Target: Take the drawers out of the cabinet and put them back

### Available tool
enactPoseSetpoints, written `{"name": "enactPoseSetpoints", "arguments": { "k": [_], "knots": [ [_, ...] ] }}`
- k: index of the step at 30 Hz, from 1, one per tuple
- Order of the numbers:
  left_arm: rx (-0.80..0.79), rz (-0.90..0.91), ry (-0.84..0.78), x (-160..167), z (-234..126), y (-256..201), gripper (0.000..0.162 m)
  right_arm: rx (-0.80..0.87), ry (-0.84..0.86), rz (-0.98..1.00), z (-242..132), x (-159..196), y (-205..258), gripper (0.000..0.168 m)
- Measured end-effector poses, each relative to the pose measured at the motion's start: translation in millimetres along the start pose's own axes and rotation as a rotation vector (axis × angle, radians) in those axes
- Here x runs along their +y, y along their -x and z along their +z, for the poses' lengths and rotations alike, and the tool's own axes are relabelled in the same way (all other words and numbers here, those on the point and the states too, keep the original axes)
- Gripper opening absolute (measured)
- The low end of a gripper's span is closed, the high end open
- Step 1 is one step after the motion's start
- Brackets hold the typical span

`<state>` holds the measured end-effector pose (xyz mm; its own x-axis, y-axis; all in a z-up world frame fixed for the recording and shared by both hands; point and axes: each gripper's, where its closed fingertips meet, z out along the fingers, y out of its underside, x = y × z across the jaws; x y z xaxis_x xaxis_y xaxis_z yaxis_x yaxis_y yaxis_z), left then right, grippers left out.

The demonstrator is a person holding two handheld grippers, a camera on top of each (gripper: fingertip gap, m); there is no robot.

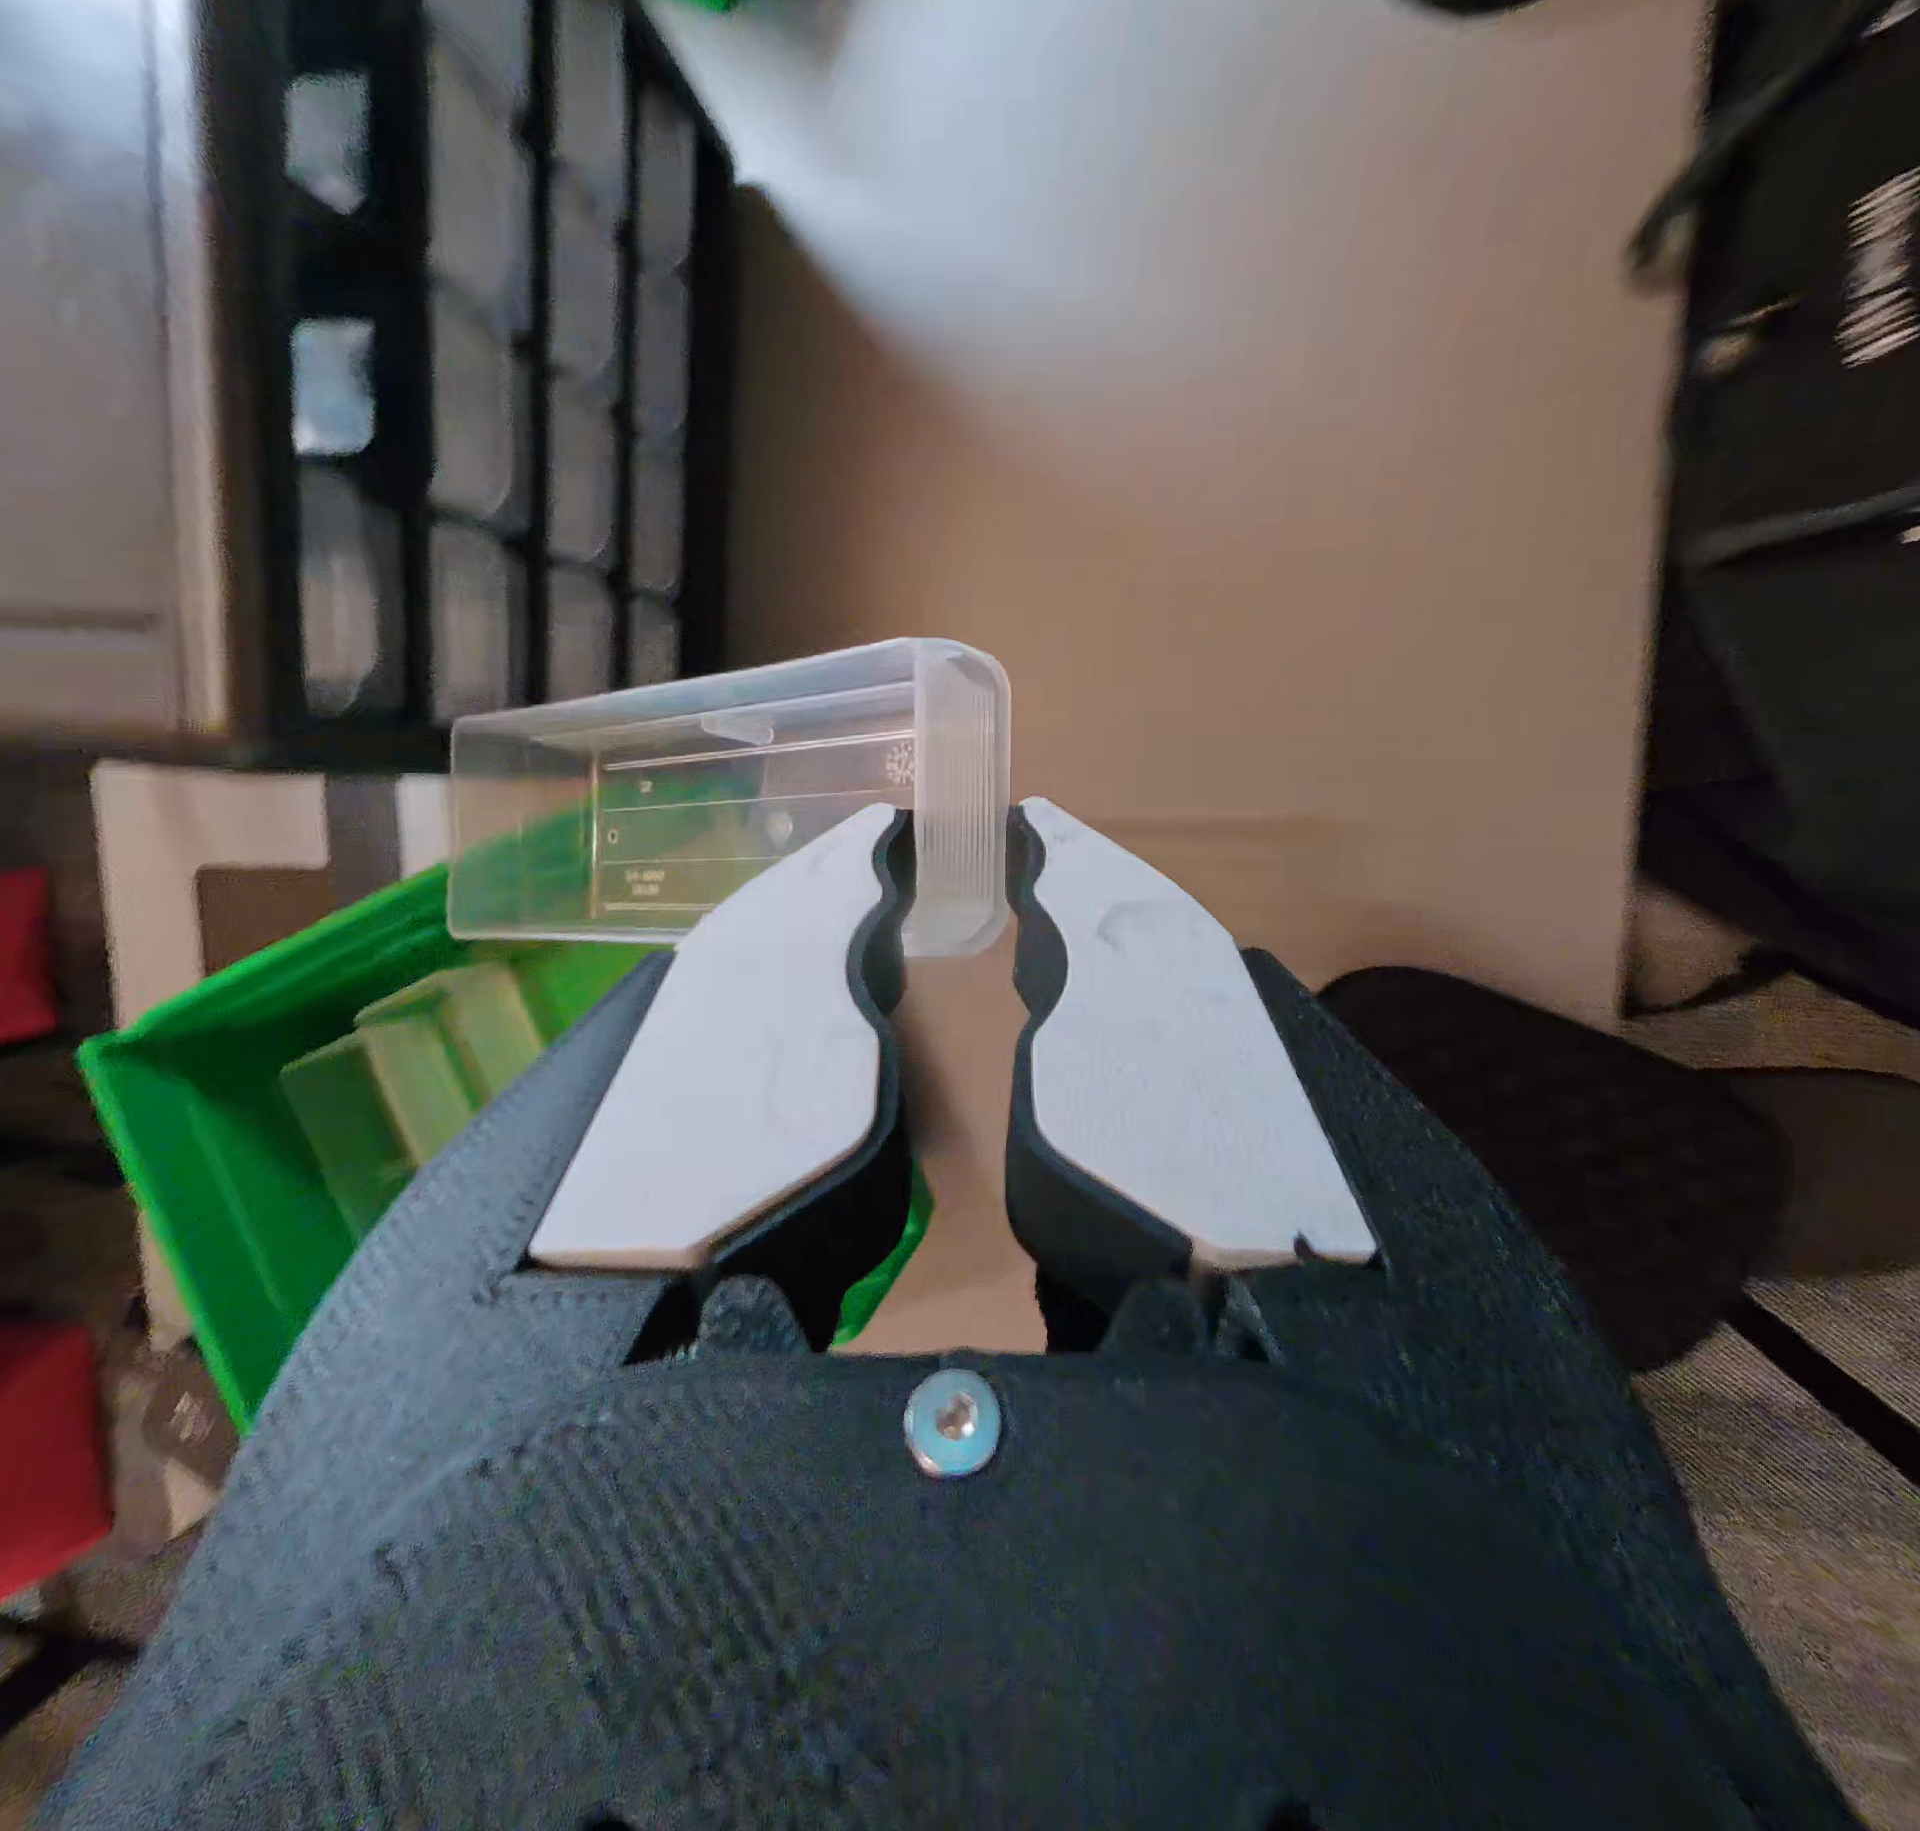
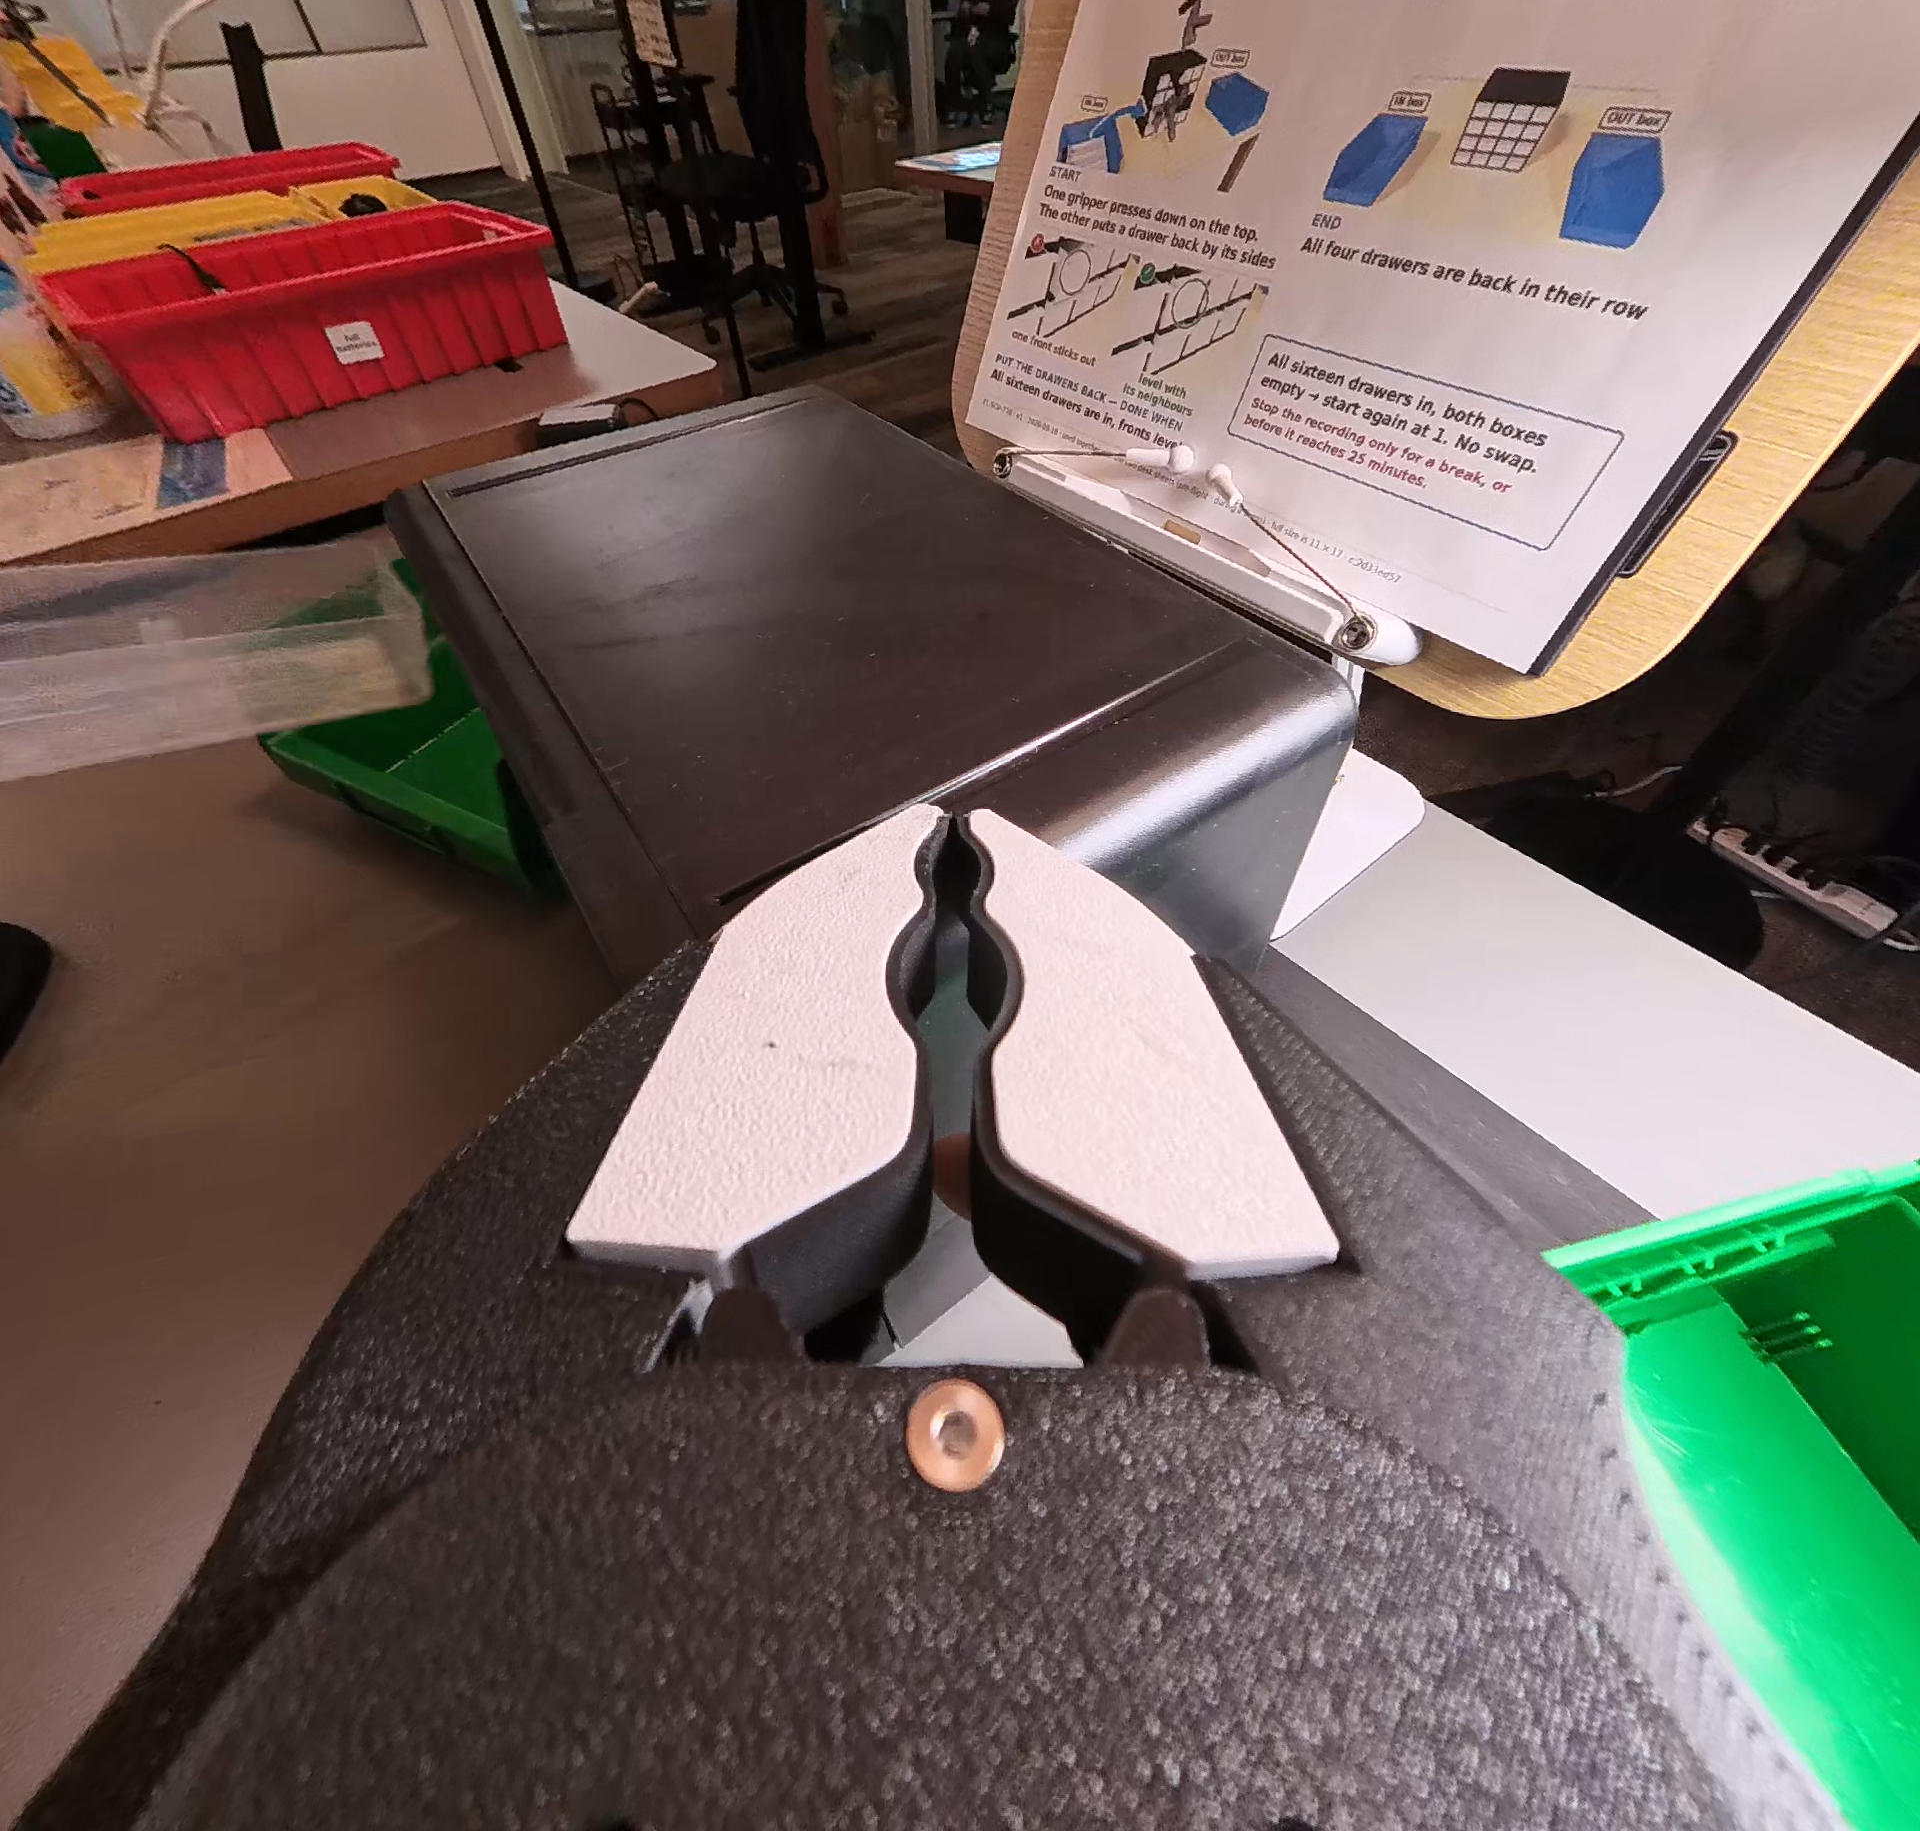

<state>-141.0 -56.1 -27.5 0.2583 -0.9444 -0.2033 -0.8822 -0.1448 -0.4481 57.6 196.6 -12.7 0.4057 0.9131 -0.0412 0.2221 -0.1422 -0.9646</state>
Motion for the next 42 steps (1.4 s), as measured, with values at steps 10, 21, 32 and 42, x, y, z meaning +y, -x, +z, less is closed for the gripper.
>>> {"name": "enactPoseSetpoints", "arguments": {
  "k": [10, 21, 32, 42],
  "knots": [
    [0.149, 0.017, -0.152, -79.5, -0.6, -25.0, 0.017, 0.007, 0.001, -0.006, 0.2, 0.0, 0.5, 0.0],
    [0.101, 0.016, -0.127, -98.7, 25.4, 6.6, 0.017, -0.002, -0.001, -0.005, 0.1, 0.1, 0.5, 0.0],
    [-0.004, 0.036, -0.13, -101.9, 37.5, 26.9, 0.017, -0.004, -0.003, -0.002, 0.2, 0.1, 0.4, 0.0],
    [-0.121, 0.148, -0.114, -92.0, 67.1, 34.7, 0.017, -0.004, -0.005, -0.002, 0.1, 0.2, 0.6, 0.0]
  ]
}}
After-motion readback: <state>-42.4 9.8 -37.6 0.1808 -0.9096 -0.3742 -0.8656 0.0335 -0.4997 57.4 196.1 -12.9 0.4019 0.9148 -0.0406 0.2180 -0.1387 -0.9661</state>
